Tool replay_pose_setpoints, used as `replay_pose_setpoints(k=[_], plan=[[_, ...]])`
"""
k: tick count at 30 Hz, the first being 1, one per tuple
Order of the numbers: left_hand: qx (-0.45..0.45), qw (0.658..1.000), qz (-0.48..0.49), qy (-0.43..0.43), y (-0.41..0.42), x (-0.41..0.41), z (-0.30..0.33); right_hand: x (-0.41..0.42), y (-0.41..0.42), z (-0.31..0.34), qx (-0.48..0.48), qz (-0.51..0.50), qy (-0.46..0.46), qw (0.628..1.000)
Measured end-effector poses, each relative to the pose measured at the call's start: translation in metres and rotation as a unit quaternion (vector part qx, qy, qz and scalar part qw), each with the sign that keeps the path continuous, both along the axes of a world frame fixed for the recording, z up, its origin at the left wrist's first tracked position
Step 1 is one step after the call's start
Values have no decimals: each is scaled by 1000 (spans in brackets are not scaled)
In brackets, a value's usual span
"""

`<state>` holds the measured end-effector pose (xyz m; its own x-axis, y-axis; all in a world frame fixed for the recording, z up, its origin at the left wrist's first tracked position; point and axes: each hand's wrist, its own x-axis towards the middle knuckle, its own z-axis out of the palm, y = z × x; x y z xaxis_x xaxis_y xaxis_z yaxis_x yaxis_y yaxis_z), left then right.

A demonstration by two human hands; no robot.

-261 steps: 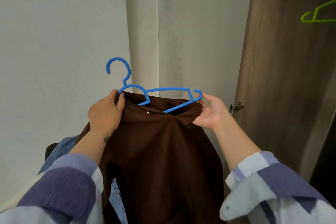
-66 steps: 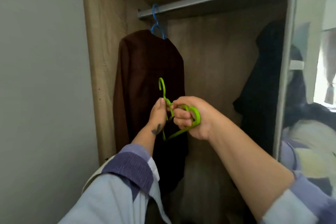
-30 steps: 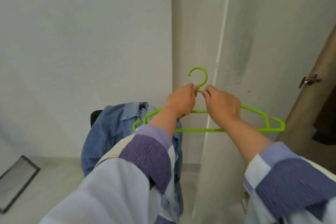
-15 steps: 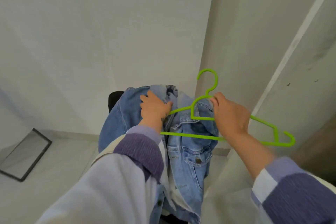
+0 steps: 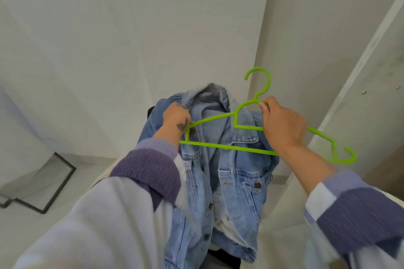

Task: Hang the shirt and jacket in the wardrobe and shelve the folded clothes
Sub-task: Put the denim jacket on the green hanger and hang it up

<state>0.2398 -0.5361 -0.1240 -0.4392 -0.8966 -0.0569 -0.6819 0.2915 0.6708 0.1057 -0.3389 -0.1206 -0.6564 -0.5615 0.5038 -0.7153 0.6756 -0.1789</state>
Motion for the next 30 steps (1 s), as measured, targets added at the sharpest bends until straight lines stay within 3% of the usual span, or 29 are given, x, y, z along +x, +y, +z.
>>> replay_pose_setpoints(k=[4,9,13,19,30], plan=[[-18,993,96,59,-9,33,21,12,-1,15,-11,6,-7,1000],[-14,991,106,76,-16,77,38,28,-6,38,-45,24,2,999],[-127,985,77,88,-12,104,47,45,-15,53,-66,36,0,997],[-310,943,85,90,8,118,72,79,-37,51,-58,86,23,994],[-415,902,86,81,32,129,113,111,-69,57,-75,85,-64,992]])
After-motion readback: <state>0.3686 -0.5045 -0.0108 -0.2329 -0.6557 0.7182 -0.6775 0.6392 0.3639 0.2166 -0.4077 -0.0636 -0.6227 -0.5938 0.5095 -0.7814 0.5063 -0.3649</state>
